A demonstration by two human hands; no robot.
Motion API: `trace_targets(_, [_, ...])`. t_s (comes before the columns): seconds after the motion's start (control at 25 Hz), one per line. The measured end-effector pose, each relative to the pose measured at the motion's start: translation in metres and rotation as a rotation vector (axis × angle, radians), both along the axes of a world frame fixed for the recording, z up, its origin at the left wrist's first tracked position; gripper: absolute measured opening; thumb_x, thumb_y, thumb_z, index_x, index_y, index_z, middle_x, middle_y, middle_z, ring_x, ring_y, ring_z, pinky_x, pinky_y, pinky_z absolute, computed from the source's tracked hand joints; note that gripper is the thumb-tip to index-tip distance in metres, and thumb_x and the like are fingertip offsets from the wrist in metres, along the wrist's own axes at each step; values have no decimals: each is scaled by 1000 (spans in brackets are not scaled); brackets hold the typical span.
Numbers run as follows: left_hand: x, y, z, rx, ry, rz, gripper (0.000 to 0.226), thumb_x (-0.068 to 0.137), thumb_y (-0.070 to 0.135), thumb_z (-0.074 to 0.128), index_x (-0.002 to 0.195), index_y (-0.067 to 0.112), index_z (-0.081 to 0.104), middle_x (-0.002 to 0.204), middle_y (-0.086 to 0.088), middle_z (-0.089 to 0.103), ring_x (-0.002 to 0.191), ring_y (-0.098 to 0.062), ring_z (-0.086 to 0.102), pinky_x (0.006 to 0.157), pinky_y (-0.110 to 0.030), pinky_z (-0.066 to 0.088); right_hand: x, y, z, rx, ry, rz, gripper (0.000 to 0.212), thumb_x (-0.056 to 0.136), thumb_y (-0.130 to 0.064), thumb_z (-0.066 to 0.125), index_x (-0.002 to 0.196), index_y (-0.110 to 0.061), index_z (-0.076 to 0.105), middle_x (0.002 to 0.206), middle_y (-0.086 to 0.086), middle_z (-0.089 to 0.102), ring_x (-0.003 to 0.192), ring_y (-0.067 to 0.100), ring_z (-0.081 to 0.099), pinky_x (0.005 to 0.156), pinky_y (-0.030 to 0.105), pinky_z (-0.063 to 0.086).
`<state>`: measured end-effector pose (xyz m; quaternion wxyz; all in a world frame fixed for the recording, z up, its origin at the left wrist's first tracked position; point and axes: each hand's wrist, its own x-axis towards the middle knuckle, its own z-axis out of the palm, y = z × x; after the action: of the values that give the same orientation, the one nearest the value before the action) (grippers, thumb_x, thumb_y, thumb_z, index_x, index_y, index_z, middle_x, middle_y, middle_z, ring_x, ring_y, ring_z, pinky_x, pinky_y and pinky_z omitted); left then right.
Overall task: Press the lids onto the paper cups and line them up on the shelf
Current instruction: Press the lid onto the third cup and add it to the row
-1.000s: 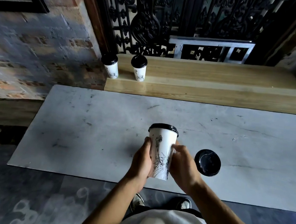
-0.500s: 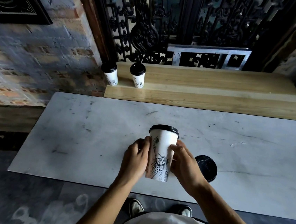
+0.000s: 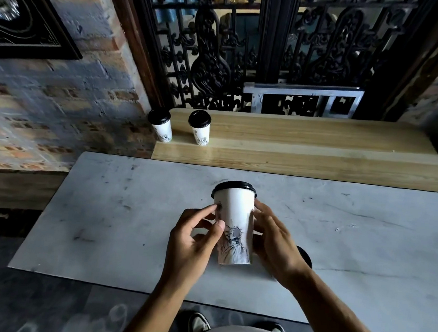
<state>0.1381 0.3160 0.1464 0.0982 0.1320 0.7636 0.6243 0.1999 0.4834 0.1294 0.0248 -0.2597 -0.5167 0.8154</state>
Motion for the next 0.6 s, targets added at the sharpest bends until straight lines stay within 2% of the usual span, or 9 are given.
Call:
trace_targets(0.12, [0,-1,2,3,-41,24,32,91,9,74,113,31,70,111,-1,72,92,2,70,75,-7,50,3,4,3,11,33,18,44,111,-12,32,139,-37,56,111,26,76,91,38,74,87,48,57])
trace_targets(0.2, [-1,-1,2,5,-47,24,35,90,7,74,111,35,71,109,-1,73,93,1,71,75,-7,50,3,5,4,36,18,42,46,110,-10,35,137,-41,55,105,24,75,90,33,73,86,44,58])
trace_targets(0.32, [-3,-3,-1,14,-10,27,37,91,2,72,112,32,73,107,-5,73,94,-9,72,77,-12,53,-1,6,8,53,-31,41,42,107,-11,43,143,-32,52,104,10,76,89,25,74,85,39,59])
trace_targets(0.44, [-6,-5,0,0,59,1,40,90,-8,67,109,25,77,103,-6,71,93,-14,70,74,-13,54,-2,6,9,54,-62,27,43,105,-12,50,146,-24,50,113,11,75,89,21,73,80,32,58])
trace_targets(0.52, [-7,-5,1,6,58,8,40,91,-10,65,107,24,78,104,-5,72,94,-13,71,74,-13,54,-2,8,8,33,-67,29,44,104,-13,54,147,-21,51,120,12,74,97,21,73,77,28,58])
trace_targets(0.6, [-8,-4,2,37,13,39,33,92,-1,67,106,27,78,105,-1,76,96,-11,72,77,-14,55,-2,9,11,26,-35,64,42,103,-13,56,145,-17,55,126,12,74,109,21,73,77,26,59])
